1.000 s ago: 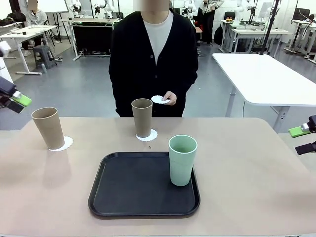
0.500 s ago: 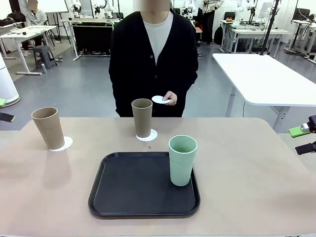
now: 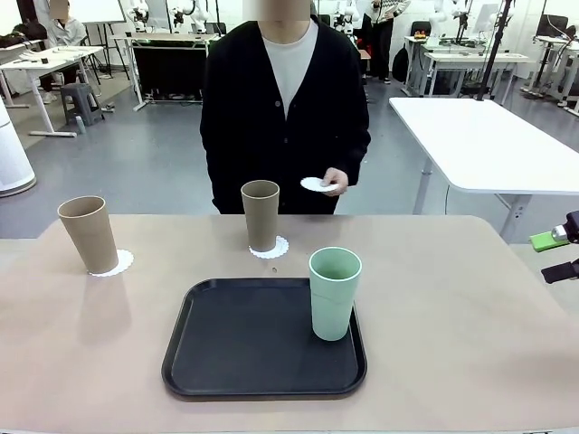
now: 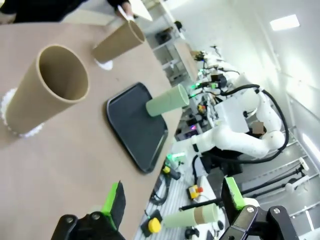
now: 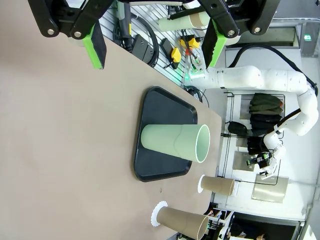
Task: Place coasters on the table and set cups on them.
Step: Take one Reusable plastic cup from the Flat Tray and place it on a coaster set by the human.
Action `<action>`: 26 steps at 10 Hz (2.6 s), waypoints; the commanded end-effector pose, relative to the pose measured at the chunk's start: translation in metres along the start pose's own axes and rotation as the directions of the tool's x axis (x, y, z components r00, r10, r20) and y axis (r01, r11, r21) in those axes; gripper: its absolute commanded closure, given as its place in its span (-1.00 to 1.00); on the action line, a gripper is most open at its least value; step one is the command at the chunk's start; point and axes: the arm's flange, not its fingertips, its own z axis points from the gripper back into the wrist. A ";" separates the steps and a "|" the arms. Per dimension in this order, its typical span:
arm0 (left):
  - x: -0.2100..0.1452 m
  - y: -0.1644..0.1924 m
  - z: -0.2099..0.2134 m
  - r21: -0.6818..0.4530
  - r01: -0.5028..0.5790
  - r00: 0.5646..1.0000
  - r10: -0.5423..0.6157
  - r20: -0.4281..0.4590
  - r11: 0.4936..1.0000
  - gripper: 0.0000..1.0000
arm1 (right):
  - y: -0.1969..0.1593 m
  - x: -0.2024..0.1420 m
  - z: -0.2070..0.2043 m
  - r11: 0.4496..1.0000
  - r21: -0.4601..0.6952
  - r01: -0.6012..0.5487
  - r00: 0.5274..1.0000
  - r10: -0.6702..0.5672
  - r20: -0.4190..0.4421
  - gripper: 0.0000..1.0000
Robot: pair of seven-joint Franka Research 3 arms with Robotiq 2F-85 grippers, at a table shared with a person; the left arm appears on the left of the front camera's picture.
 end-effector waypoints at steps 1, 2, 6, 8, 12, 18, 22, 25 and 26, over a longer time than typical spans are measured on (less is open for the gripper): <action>-0.002 0.001 -0.005 -0.011 -0.006 1.000 0.006 0.000 1.000 -1.00 | 0.000 0.001 -0.001 1.000 0.011 -0.003 1.000 0.003 0.002 -1.00; -0.002 0.001 -0.005 -0.011 -0.006 1.000 0.006 0.000 1.000 -1.00 | 0.000 0.001 -0.001 1.000 0.011 -0.003 1.000 0.003 0.002 -1.00; -0.002 0.001 -0.005 -0.011 -0.006 1.000 0.006 0.000 1.000 -1.00 | 0.000 0.001 -0.001 1.000 0.011 -0.003 1.000 0.003 0.002 -1.00; -0.002 0.001 -0.005 -0.011 -0.006 1.000 0.006 0.000 1.000 -1.00 | 0.000 0.001 -0.001 1.000 0.011 -0.003 1.000 0.003 0.002 -1.00; -0.002 0.001 -0.005 -0.011 -0.006 1.000 0.006 0.000 1.000 -1.00 | 0.000 0.001 -0.001 1.000 0.011 -0.003 1.000 0.003 0.002 -1.00; -0.002 0.001 -0.005 -0.011 -0.006 1.000 0.006 0.000 1.000 -1.00 | 0.110 0.040 -0.067 0.636 -0.138 -0.759 0.646 0.710 -0.280 -1.00; -0.002 0.001 -0.005 -0.011 -0.006 1.000 0.006 0.000 1.000 -1.00 | 0.132 0.038 -0.151 0.425 -0.212 -0.880 0.474 0.755 -0.452 -1.00; -0.002 0.001 -0.005 -0.011 -0.006 1.000 0.006 0.000 1.000 -1.00 | 0.120 0.047 -0.177 0.415 -0.230 -0.880 0.473 0.733 -0.488 -1.00; -0.002 0.001 -0.005 -0.011 -0.006 1.000 0.006 0.000 1.000 -1.00 | 0.142 0.053 -0.161 0.396 -0.197 -0.897 0.440 0.765 -0.471 -1.00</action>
